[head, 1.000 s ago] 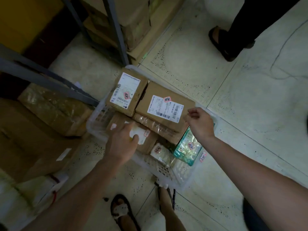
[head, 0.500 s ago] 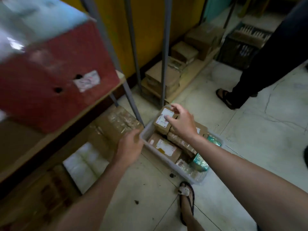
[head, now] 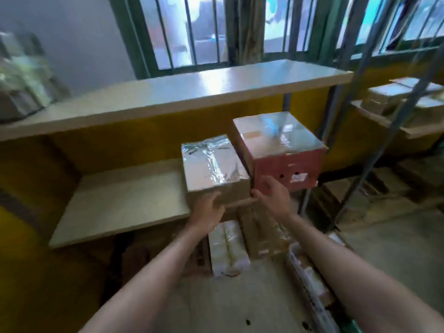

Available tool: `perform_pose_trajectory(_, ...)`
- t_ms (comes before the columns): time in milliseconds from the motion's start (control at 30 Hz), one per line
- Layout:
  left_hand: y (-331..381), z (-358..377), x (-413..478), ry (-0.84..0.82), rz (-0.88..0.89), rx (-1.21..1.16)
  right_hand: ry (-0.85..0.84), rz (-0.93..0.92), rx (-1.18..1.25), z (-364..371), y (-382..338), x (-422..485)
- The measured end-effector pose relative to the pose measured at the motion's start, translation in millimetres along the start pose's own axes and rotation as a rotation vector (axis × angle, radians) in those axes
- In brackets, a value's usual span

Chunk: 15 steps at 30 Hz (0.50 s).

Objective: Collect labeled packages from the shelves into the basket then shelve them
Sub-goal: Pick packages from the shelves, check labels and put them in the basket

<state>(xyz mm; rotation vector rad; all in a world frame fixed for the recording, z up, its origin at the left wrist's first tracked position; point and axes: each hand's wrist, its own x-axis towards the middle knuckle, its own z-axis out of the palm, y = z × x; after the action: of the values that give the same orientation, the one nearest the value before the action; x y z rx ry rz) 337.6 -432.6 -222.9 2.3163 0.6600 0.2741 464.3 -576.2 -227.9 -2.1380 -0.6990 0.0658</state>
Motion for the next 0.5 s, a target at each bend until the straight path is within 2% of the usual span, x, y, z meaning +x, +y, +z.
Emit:
perform_pose_trajectory(167,-46,-37,-5,0.137,-0.055,0.024,-0.203,-0.079,-0.076,37,-16,14)
perform_pose_trajectory(333,-84,-22,12,0.162,-0.131,-0.028,-0.332,-0.034,-0.206,71,1,56)
perform_pose_trajectory(433,-102,-10,34,0.158,-0.127,-0.012,-0.321,-0.077,-0.338,95,21,89)
perform_pose_trajectory(500,-113,-2,53,0.150,-0.132,0.010,-0.290,-0.084,-0.529,112,32,107)
